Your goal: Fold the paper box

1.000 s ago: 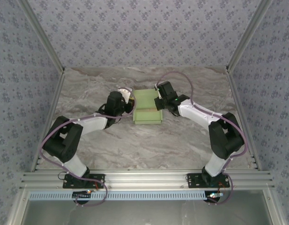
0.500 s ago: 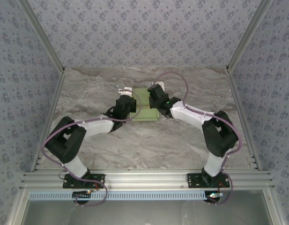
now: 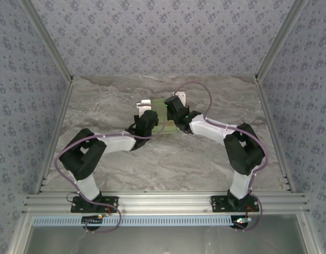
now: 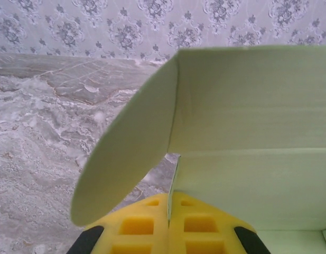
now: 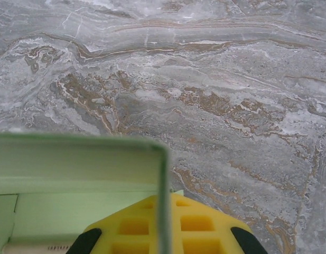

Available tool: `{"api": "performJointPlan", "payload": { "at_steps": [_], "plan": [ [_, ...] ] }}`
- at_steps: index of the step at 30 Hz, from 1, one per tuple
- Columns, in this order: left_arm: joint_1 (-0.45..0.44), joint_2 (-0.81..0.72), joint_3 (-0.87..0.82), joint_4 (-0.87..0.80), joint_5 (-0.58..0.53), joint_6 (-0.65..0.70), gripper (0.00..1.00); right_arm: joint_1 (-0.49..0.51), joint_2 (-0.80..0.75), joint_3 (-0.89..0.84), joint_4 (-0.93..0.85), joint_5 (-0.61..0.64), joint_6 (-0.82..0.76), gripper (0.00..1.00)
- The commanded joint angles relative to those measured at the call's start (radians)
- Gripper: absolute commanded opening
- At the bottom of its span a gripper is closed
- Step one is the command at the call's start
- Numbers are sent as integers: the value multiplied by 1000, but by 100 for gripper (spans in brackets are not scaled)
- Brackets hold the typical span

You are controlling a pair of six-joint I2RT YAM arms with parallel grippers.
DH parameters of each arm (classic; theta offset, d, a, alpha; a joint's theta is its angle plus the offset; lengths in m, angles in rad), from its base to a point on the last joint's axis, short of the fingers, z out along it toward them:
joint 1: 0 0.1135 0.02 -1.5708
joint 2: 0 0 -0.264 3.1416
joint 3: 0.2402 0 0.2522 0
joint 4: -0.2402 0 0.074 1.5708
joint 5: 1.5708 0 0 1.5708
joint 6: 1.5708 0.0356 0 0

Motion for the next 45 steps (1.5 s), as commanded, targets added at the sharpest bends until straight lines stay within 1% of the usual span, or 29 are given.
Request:
{"api": "performJointPlan", "payload": {
  "at_steps": [1, 6, 13, 15, 16, 20, 25, 32, 37, 45],
  "plan": [
    [13, 17, 9, 7, -150, -27, 0, -22, 13, -2, 8, 116, 51, 4],
    [1, 16, -8, 25, -187, -36, 0, -21, 16, -7, 11, 116, 55, 4],
    [-22, 10, -15, -11, -224, -66, 0, -15, 29, -16, 23, 111, 71, 4],
    [-23, 1, -39, -2, -226, -84, 0, -10, 20, -32, 56, 100, 66, 4],
    [-23, -3, -53, 6, -228, -87, 0, -10, 13, -73, 78, 88, 58, 4],
    [-23, -20, -92, 24, -229, -104, 0, -3, -19, -137, 152, 66, 39, 4],
    [-32, -16, -122, 52, -238, -112, 0, 8, -33, -182, 209, 74, 38, 4],
    [-60, -15, -164, 118, -284, -97, 0, 23, -52, -254, 296, 79, 36, 3],
    [-81, -16, -186, 125, -310, -107, 0, 35, -84, -319, 380, 85, 0, 4],
    [-115, 13, -253, 223, -367, -106, 0, 57, -102, -407, 497, 111, -23, 3]
  ]
}}
